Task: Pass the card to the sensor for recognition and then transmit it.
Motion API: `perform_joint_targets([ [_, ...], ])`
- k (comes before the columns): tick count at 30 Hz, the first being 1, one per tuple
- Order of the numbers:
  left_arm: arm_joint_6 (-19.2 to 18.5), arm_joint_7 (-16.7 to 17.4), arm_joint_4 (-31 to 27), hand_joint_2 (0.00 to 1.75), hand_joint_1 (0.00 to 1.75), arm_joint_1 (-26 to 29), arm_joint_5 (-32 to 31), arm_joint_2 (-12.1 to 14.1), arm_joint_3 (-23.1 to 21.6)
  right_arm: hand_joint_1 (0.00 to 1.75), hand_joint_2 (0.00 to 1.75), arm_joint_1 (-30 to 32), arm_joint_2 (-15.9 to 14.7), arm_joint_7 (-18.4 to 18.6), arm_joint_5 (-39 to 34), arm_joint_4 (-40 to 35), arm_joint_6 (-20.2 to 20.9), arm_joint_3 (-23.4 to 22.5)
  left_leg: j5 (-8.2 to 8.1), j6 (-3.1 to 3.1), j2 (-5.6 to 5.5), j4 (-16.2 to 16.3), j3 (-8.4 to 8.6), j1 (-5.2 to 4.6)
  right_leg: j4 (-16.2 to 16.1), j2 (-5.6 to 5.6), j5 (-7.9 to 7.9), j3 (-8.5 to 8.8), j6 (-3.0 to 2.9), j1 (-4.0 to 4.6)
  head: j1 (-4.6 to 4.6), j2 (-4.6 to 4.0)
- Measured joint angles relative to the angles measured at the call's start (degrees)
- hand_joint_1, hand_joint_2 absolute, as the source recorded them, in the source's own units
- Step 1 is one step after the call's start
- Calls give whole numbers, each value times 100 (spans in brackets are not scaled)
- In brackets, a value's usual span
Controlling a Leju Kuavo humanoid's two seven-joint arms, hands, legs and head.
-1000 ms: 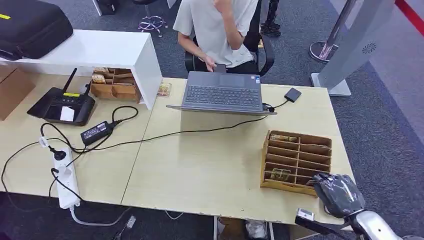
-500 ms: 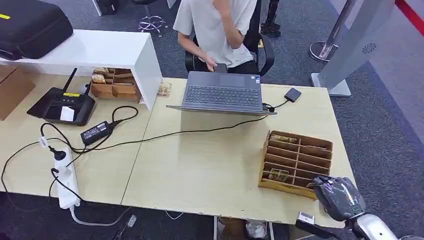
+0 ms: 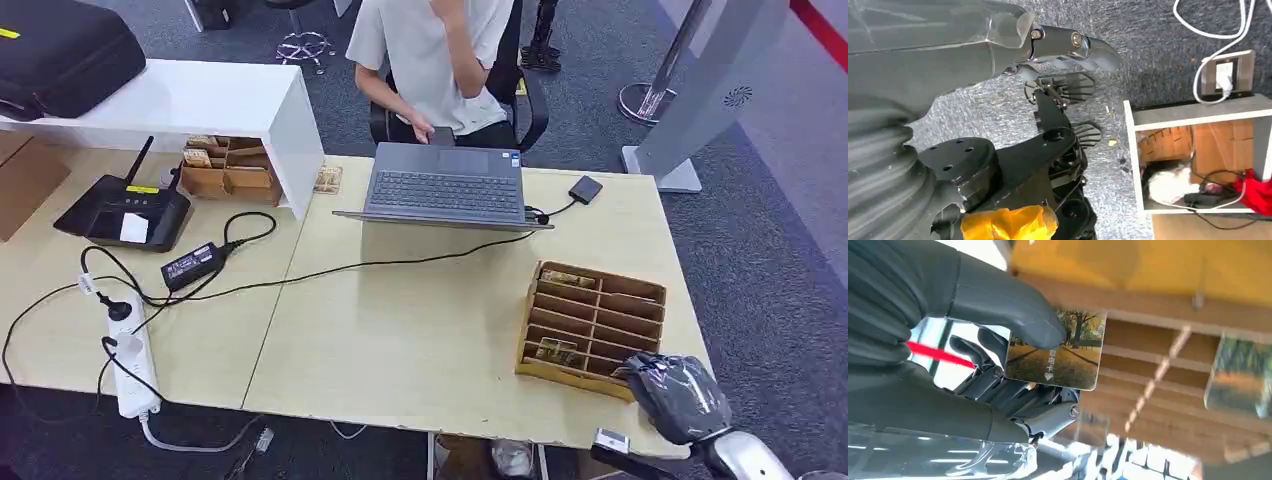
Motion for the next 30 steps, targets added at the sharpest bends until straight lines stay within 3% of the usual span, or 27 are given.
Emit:
perform_joint_targets([
  [4,11,164,-11,175,0,-84,-63,-13,0,168,175,-469,65,-188,140,0,-461,22,1,-1,14,-1,4,0,2,9,6,-1,-6,0,-2,0],
  [9,101,356,-37,175,0,-287,-164,-90,0,168,175,-1667,256,-298,177,81,-805,188,18,-7,16,0,10,-2,9,12,18,-1,-9,-1,0,0],
  [17,149,523,-63,175,0,-574,-203,-273,0,168,175,-3615,756,-149,297,621,-702,693,33,-10,3,0,12,-1,14,7,29,-1,-14,0,0,0],
  [25,160,538,-79,175,0,-580,-206,-337,-2,168,175,-4129,977,-16,394,942,-720,973,30,-10,2,0,3,-1,14,5,28,-5,-13,-1,0,0],
  [30,501,584,-90,175,0,-639,-350,-415,-75,168,175,-4794,1274,284,636,1362,-560,1266,33,-9,1,0,2,-1,13,4,29,-9,-14,0,-2,0],
])
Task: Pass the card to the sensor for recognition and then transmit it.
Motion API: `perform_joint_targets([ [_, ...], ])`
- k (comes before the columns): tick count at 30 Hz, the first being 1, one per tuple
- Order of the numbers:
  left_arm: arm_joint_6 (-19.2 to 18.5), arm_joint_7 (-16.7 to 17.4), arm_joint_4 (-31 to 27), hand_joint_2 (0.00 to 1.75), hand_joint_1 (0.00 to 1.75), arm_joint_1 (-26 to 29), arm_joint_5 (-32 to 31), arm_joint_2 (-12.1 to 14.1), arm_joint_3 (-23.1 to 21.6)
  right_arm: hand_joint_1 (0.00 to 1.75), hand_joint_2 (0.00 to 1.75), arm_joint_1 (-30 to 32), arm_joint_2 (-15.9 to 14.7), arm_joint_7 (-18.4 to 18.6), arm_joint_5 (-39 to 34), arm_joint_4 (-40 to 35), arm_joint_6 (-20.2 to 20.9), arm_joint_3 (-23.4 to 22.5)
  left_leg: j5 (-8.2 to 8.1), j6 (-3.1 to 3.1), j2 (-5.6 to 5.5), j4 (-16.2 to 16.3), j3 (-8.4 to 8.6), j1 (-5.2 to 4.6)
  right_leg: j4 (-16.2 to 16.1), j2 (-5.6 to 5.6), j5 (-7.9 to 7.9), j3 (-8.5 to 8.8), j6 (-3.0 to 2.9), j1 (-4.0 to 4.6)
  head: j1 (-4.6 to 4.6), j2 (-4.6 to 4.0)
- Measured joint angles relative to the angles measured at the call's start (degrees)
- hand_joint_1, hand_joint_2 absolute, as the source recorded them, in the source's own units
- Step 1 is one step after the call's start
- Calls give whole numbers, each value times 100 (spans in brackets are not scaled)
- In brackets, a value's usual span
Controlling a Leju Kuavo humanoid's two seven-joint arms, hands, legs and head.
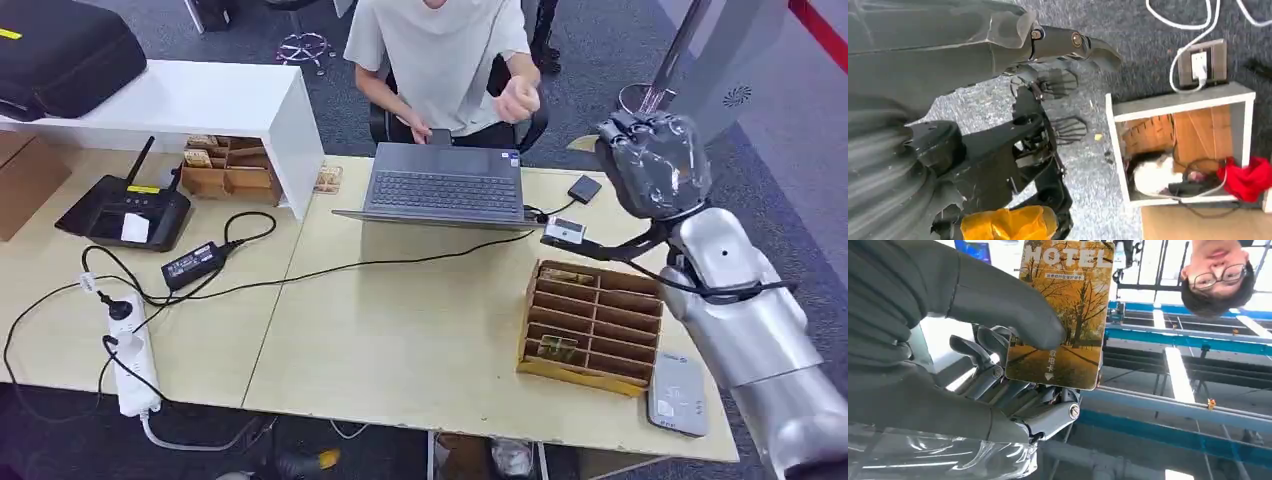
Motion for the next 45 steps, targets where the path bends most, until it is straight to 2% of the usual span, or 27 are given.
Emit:
perform_joint_targets([
  [3,203,11,2,175,0,-53,-177,-33,-153,168,175,-460,234,229,201,365,244,206,6,5,-7,0,-8,0,2,-9,3,-3,1,0,-2,0],
  [6,92,116,2,175,0,-87,-131,-87,-227,168,175,-843,532,399,445,829,376,397,20,3,-14,2,-21,1,2,-14,7,-11,6,0,2,0],
  [10,-83,203,2,175,0,-116,-54,-142,-267,168,175,-1369,1122,757,959,1890,358,736,25,10,-18,5,-37,7,-1,-18,12,-26,9,-3,2,0],
  [16,-254,335,4,175,0,-143,18,-251,-352,168,175,-1649,1789,996,1073,2976,343,946,30,17,-48,11,-61,8,-11,-43,13,-31,10,-4,2,0],
  [17,-278,345,4,175,0,-142,29,-262,-354,0,175,-1668,1853,999,1067,3079,339,955,30,17,-52,11,-65,9,-14,-46,13,-30,10,-4,0,0],
  [23,-466,367,7,175,0,-143,70,-288,-356,0,175,-1714,2052,924,1025,3401,306,1029,31,22,-60,16,-83,9,-31,-54,20,-33,21,-5,0,0],
  [29,-457,411,11,175,0,-152,110,-304,-356,0,175,-1726,2122,883,1023,3551,288,1069,33,26,-61,18,-89,9,-41,-55,26,-35,31,-6,2,0],
  [39,-442,435,15,175,0,-157,158,-304,-356,0,175,-1748,2124,986,1036,3680,312,1093,37,33,-60,19,-90,9,-41,-55,32,-39,39,-6,2,0],
  [45,-446,433,22,175,0,-157,230,-299,-360,0,175,-1968,1923,1109,1112,3813,502,1093,38,33,-58,21,-90,9,-42,-53,34,-42,41,-6,2,0],
])
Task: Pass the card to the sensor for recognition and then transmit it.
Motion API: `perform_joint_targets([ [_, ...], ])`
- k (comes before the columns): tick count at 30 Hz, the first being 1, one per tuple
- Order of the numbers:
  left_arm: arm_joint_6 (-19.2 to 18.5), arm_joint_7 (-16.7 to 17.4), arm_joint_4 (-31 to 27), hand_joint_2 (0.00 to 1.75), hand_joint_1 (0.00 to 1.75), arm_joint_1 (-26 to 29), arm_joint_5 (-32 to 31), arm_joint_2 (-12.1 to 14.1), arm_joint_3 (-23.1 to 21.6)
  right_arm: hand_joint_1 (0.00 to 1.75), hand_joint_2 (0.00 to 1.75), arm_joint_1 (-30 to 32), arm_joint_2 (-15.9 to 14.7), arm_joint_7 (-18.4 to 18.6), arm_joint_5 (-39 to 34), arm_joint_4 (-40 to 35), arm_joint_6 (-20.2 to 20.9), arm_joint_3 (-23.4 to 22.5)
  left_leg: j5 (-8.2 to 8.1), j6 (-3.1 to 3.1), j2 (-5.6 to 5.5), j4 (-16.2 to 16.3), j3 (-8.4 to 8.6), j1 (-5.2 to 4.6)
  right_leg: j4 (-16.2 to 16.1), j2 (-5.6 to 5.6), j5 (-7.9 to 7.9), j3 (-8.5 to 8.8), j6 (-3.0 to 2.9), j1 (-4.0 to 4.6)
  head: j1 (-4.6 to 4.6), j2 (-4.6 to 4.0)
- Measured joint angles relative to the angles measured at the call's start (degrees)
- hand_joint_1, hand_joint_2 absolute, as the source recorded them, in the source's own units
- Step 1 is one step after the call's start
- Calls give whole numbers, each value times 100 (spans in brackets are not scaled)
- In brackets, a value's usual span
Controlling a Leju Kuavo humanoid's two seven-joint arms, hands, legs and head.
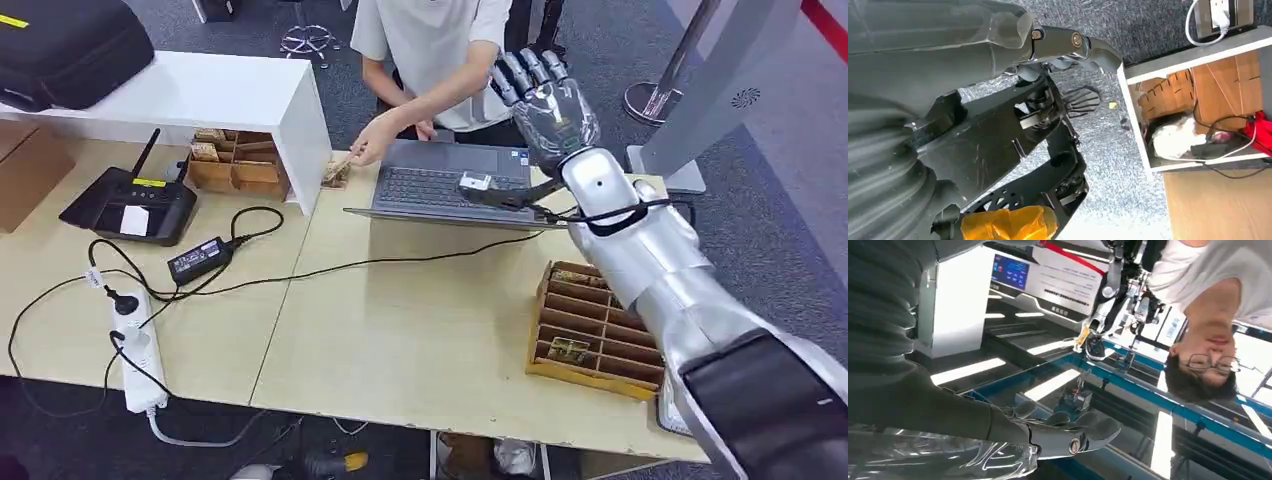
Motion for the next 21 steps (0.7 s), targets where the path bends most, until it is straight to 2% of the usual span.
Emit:
perform_joint_targets([
  [4,-39,-9,2,175,0,4,44,33,-4,0,175,-222,-318,217,208,177,357,0,0,0,-1,2,-3,0,-1,-1,2,1,3,1,-2,0],
  [8,-85,-35,9,175,0,13,75,72,-46,0,175,-409,-663,215,250,344,414,0,-1,0,9,3,-5,0,-1,13,5,-1,5,0,2,0],
  [9,-87,-39,11,175,0,14,81,83,-52,0,175,-443,-741,329,331,396,556,0,-1,1,17,3,-2,-4,-3,19,5,-6,5,-1,-2,0],
  [11,-109,-50,13,175,0,15,114,116,-55,0,175,-471,-997,562,498,499,890,2,-4,4,22,4,-3,-8,-6,25,9,-10,10,4,-2,0],
  [16,-267,-103,13,175,0,52,129,245,-98,0,175,-499,-1784,768,706,809,1627,83,-1,7,-5,3,-10,-5,-4,-4,8,-5,11,6,0,0],
  [21,-282,-120,13,175,0,45,142,361,-138,0,175,-486,-2304,825,715,1004,1762,149,-11,10,49,-1,2,-7,-3,46,10,-11,9,4,0,0],
])
